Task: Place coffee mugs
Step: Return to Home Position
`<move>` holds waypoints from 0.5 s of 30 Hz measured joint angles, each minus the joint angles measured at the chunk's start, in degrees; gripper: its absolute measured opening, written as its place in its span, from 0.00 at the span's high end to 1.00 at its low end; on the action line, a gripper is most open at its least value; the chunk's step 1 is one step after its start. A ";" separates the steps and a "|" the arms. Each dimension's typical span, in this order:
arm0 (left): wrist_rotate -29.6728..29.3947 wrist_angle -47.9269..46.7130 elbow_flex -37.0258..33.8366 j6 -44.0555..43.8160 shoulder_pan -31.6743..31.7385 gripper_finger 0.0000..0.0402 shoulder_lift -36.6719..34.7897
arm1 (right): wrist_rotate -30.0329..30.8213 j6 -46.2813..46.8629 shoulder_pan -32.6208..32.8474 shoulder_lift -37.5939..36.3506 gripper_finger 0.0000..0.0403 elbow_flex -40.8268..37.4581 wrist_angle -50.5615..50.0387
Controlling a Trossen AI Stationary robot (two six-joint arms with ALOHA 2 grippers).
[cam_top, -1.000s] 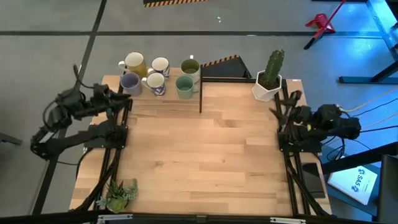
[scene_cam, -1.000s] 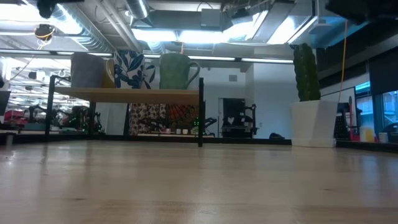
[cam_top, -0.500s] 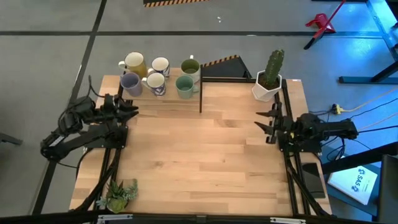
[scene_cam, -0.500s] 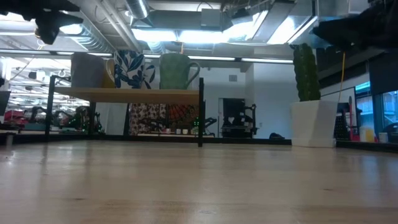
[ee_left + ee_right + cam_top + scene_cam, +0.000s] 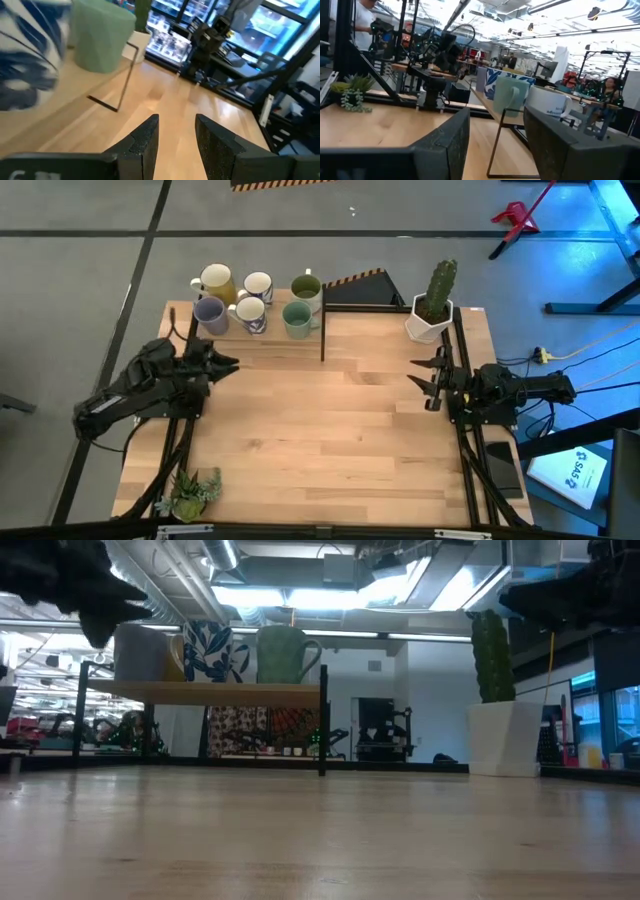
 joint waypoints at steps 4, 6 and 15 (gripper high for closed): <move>2.14 4.87 -4.98 -1.43 -0.04 0.70 0.00 | 1.34 0.02 0.00 -0.01 0.56 0.00 0.10; 2.86 6.94 -7.36 -2.36 -0.04 0.70 0.00 | 2.45 -0.05 0.00 -0.01 0.56 0.00 0.12; 1.59 14.40 -13.71 -3.00 -4.06 0.70 -0.02 | 4.51 -0.24 0.00 0.01 0.56 0.00 -0.05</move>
